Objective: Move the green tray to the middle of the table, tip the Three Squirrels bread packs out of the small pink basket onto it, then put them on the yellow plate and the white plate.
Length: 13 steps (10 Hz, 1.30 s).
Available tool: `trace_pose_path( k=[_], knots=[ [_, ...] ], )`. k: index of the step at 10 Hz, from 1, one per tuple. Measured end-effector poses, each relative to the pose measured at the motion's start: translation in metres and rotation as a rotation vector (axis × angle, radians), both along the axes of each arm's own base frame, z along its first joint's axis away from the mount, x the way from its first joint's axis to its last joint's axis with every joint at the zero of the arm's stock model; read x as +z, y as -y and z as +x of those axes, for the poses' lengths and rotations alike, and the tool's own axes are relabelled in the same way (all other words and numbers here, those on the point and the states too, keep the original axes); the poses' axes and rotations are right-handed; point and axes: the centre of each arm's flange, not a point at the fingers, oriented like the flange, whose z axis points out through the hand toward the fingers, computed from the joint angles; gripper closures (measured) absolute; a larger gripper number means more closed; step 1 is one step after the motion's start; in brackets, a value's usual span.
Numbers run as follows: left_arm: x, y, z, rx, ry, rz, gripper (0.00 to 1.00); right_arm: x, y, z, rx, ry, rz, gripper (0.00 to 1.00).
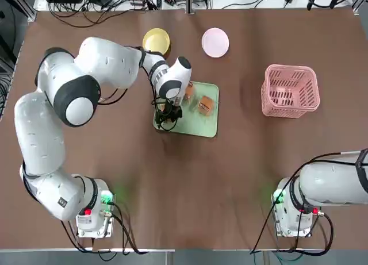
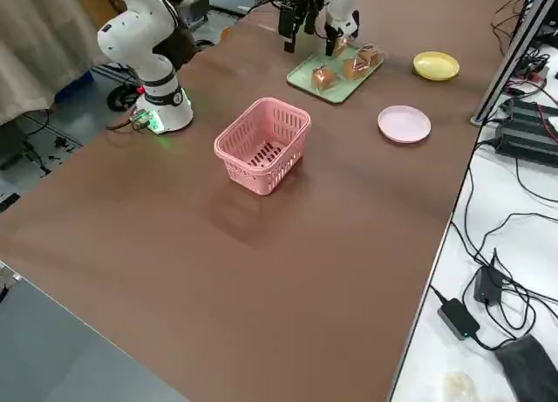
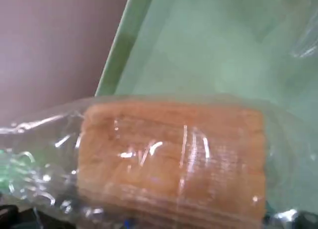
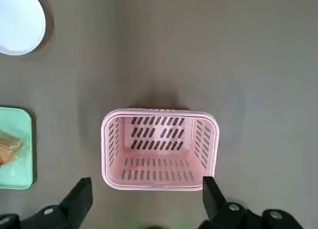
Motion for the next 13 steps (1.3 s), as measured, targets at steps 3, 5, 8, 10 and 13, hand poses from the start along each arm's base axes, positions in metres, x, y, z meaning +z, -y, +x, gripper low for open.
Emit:
trace_pose_path(
  k=[3, 5, 8, 10, 13],
  knots=[
    [0.039, 0.007, 0.005, -0.013, 0.009, -0.036, 0.00, 0.005, 0.008, 0.000, -0.018, 0.010, 0.019, 0.02],
    [0.089, 0.012, 0.029, 0.020, 0.010, -0.087, 0.00, 0.011, 0.013, 0.001, -0.028, 0.022, 0.023, 0.02],
    [0.148, 0.012, 0.077, 0.057, 0.044, -0.166, 0.00, 0.011, 0.012, 0.001, -0.026, 0.025, 0.025, 0.02],
    [0.154, 0.023, 0.107, 0.050, 0.098, -0.210, 0.00, 0.011, 0.009, 0.001, -0.021, 0.026, 0.027, 0.02],
    [0.094, 0.044, 0.131, -0.160, 0.166, -0.185, 0.00, 0.011, 0.006, 0.001, -0.016, 0.026, 0.027, 0.02]
  ],
)
